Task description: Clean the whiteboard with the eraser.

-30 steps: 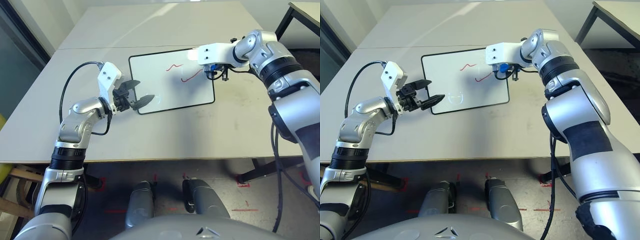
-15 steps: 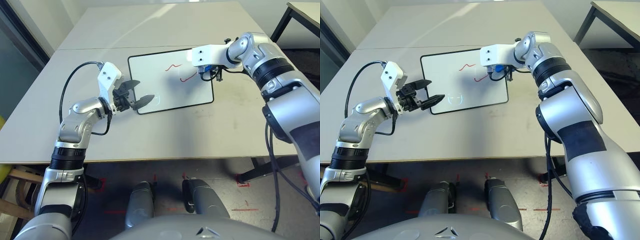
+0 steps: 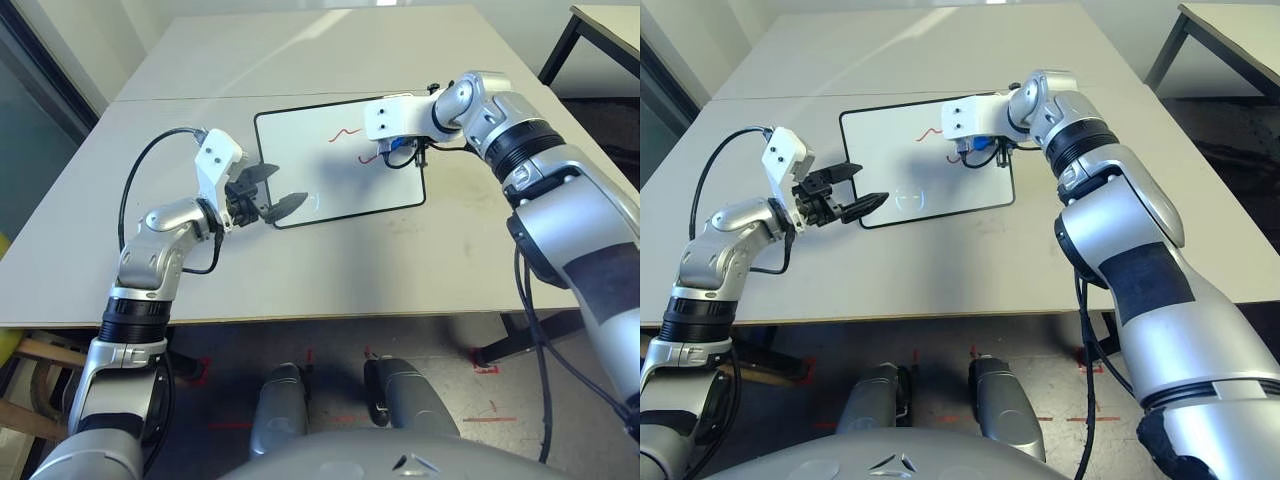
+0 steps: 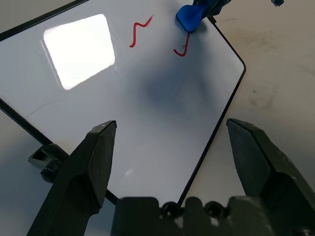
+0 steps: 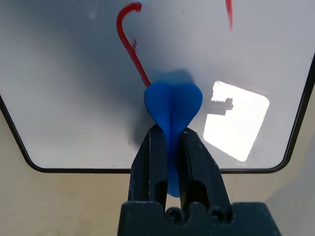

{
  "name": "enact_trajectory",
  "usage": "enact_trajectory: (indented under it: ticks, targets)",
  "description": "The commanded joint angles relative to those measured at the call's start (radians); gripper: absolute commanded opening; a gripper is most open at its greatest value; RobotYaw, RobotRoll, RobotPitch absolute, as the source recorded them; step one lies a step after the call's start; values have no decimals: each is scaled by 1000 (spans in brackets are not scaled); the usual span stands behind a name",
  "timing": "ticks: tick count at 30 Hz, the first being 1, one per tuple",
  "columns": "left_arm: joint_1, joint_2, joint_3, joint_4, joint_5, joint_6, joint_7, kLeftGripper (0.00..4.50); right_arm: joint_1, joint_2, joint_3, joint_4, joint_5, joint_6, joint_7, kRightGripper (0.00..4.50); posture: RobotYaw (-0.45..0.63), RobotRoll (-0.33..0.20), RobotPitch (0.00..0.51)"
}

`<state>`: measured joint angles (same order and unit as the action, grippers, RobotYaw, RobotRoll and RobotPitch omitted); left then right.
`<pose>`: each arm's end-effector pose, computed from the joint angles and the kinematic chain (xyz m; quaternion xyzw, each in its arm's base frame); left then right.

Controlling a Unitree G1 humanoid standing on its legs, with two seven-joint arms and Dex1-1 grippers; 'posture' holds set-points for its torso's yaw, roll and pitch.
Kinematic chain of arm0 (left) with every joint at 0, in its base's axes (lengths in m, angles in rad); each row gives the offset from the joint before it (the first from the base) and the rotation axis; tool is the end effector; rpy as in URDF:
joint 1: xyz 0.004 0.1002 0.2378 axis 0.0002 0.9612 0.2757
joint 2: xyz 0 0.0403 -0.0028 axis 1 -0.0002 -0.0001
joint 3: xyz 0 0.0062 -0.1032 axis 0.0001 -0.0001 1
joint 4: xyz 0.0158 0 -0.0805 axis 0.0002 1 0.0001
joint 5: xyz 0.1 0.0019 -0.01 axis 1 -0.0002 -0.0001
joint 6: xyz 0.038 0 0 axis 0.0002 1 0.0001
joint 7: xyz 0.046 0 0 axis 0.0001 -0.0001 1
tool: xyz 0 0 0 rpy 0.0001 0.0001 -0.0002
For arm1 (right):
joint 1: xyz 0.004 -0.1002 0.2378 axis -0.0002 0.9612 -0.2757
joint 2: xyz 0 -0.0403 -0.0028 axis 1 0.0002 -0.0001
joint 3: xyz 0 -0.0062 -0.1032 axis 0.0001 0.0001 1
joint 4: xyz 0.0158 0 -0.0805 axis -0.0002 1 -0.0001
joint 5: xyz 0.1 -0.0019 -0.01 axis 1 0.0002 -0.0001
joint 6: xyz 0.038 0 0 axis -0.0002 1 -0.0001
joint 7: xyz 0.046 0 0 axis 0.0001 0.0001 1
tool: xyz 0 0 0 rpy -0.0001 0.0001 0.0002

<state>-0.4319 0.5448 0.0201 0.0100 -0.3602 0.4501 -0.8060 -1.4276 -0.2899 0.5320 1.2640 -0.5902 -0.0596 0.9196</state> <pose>0.2729 0.2277 0.1522 0.0798 0.0472 -0.3985 0.9125 0.3835 -0.1151 0.2433 -0.6186 0.1863 0.3915 0.6552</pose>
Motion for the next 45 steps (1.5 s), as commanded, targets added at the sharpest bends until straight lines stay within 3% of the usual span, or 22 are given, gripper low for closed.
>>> enact_trajectory:
  ticks: [1,30,45]
  targets:
    - [12,-4,3,-25,-2,2,7,4500,2,33,10,14,-6,-8,17,93,-40,0,81]
    - [14,-28,-6,-19,2,-4,16,4500,1,121,8,4,-12,18,32,90,-39,0,81]
    - [5,-36,-8,-5,7,-17,12,4500,27,60,53,10,-56,-24,16,90,-48,0,69]
